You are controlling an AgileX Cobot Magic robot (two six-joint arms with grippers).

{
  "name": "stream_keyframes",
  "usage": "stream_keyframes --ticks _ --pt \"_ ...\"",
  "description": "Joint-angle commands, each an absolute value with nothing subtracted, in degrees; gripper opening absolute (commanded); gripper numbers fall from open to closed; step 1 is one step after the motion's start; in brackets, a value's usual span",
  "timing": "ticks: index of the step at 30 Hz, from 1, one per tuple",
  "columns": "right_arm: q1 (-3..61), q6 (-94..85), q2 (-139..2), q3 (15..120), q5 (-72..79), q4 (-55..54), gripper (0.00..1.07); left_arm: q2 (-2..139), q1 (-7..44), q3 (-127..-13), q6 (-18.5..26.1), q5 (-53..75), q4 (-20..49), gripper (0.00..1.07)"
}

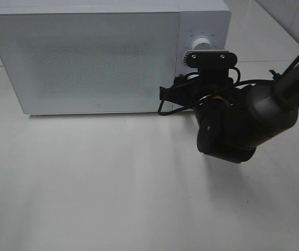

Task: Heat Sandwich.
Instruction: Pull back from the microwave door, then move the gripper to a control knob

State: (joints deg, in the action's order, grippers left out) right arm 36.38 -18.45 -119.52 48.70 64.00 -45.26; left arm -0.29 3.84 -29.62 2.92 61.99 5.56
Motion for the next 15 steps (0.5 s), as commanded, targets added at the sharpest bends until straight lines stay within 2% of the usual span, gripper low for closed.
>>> stream_keyframes --ticks 1,2,3,5,6,7,8,11,15 --pt "36.04 -18.33 -119.52 49.39 64.52 -45.49 0.57 -1.32 3.55 -29.51 2.69 61.19 6.07 0.97" --pt "36.04 -18.33 -119.52 49.39 64.34 -45.49 0.44 -1.32 3.55 -29.51 2.69 61.19 6.07 0.97" --pt "36.04 -18.33 -119.52 49.39 64.34 -45.49 0.37 -1.32 3.55 -29.51 2.69 61.19 6.07 0.97" --pt "36.04 -18.33 -119.52 49.39 64.34 -45.49 0.24 -1.32 3.55 -29.51 2.69 61.19 6.07 0.97" --pt "36.04 -18.33 -119.52 49.39 64.34 -45.49 0.24 -1.32 3.55 -29.51 2.69 61.19 6.07 0.97" --pt "36.04 -18.33 -119.52 49.39 64.34 -45.49 0.14 -1.32 3.55 -29.51 2.69 61.19 6.07 0.97" --pt "36.04 -18.33 -119.52 49.39 64.34 -45.49 0.1 -1.32 3.55 -29.51 2.69 61.19 6.07 0.97" --pt "36.04 -18.33 -119.52 49.39 64.4 -45.49 0.05 -1.32 3.55 -29.51 2.69 61.19 6.07 0.97" --pt "36.04 -18.33 -119.52 49.39 64.52 -45.49 0.06 -1.32 3.55 -29.51 2.69 61.19 6.07 0.97"
